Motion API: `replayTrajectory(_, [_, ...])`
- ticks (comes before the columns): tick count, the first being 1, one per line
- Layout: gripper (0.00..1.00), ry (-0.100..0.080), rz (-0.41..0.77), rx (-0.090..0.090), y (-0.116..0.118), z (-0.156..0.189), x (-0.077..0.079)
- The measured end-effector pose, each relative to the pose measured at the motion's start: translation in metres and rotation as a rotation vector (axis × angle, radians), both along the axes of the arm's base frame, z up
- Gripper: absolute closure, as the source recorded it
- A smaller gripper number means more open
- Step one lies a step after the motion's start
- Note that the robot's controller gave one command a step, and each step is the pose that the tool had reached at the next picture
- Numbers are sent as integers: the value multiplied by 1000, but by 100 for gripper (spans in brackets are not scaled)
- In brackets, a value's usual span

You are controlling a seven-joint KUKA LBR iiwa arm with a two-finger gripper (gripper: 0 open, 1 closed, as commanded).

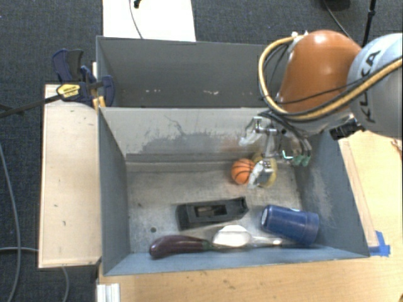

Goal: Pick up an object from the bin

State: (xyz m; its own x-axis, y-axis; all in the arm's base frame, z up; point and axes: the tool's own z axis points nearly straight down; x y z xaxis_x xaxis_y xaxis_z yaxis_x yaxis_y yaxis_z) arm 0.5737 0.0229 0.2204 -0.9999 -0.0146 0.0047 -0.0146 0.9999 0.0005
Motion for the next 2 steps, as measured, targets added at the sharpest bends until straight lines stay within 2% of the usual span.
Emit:
replayTrajectory(1, [0,-3,0,0,0,2,0])
replayTrajectory(2, [0,-15,41,1,-24,-33,-11])
